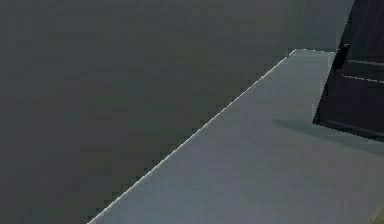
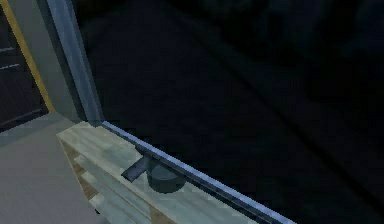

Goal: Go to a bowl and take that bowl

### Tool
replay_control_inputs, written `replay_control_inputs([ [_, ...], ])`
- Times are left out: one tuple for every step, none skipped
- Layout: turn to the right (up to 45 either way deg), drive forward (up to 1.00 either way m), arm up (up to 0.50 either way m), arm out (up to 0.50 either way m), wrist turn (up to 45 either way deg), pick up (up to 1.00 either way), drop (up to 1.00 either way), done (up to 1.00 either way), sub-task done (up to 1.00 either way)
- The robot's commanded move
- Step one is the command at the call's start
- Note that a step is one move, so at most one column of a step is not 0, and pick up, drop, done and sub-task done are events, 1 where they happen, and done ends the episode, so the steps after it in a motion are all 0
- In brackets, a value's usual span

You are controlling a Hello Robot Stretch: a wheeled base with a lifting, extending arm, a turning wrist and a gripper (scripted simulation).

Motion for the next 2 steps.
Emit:
replay_control_inputs([
  [0.0, 0.00, 0.34, 0.00, 0.0, 0.00, 0.00, 0.00, 0.00],
  [0.0, 0.00, 0.00, 0.24, 0.0, 0.00, 0.00, 0.00, 0.00],
])
